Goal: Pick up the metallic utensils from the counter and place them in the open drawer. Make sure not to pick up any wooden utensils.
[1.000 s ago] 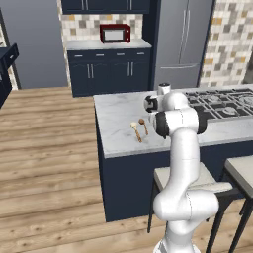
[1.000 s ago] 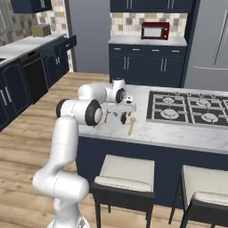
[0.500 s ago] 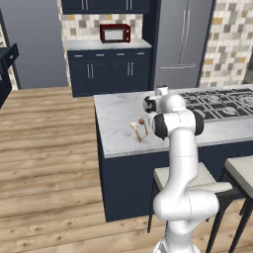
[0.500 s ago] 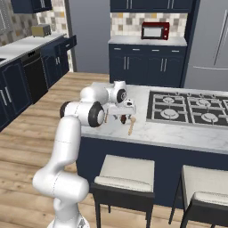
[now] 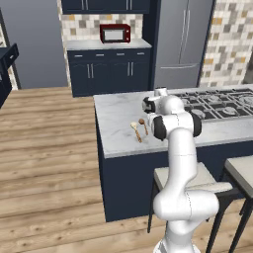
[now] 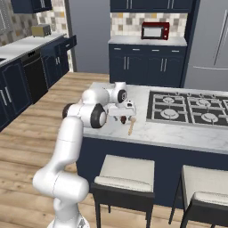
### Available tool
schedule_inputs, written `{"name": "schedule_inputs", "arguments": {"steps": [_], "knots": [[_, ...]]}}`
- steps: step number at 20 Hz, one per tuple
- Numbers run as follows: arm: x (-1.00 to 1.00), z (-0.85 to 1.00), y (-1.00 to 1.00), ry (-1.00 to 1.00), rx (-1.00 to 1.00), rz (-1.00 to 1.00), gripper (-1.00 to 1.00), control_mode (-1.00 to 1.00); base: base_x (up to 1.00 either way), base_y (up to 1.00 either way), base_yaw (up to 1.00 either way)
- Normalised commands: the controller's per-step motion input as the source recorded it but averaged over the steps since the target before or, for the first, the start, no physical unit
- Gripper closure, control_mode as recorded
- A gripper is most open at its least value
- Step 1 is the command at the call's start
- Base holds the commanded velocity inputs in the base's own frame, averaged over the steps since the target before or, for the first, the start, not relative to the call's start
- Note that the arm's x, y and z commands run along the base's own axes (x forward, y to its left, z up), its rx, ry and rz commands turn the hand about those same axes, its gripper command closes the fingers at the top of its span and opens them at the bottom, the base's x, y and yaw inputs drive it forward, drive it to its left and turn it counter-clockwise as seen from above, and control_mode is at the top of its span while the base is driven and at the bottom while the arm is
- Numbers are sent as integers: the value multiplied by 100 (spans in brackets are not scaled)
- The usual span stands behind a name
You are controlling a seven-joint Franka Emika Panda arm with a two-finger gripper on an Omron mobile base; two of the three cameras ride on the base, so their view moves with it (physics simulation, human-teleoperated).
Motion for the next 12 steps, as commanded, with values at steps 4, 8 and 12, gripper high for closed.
{"name": "schedule_inputs", "arguments": {"steps": [4, 8, 12], "knots": [[0, -9, 0, 0, 1, 0, -100, -100, 0, 0, 0], [0, -15, 0, 4, 1, 0, 100, -100, 0, 0, 0], [0, -6, 0, 0, 0, 0, 100, -100, 0, 0, 0]]}}
